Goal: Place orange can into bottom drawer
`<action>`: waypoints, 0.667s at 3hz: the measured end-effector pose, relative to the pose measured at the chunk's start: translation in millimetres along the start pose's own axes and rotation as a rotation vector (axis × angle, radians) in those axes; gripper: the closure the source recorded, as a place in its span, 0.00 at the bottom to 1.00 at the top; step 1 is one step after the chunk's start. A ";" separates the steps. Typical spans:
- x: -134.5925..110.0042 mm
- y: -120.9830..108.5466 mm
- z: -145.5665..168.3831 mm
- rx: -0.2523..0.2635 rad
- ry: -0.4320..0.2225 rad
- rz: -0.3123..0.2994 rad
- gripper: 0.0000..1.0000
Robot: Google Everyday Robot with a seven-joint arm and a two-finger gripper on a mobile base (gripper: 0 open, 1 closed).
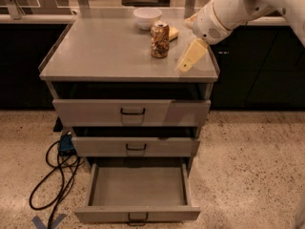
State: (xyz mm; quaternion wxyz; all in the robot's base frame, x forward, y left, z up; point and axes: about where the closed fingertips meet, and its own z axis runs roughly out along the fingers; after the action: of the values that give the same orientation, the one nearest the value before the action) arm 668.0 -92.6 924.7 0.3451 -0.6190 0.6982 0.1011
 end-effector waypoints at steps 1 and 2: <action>-7.4 -16.1 1.5 0.062 -0.024 -0.002 0.00; -7.3 -15.9 1.4 0.062 -0.023 -0.003 0.00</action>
Offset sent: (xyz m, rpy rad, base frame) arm 0.0156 0.0033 0.0078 0.0241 -0.0546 -0.0302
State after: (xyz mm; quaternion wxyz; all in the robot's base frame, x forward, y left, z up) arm 683.3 -89.4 932.7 0.3723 -0.6079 0.6960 0.0863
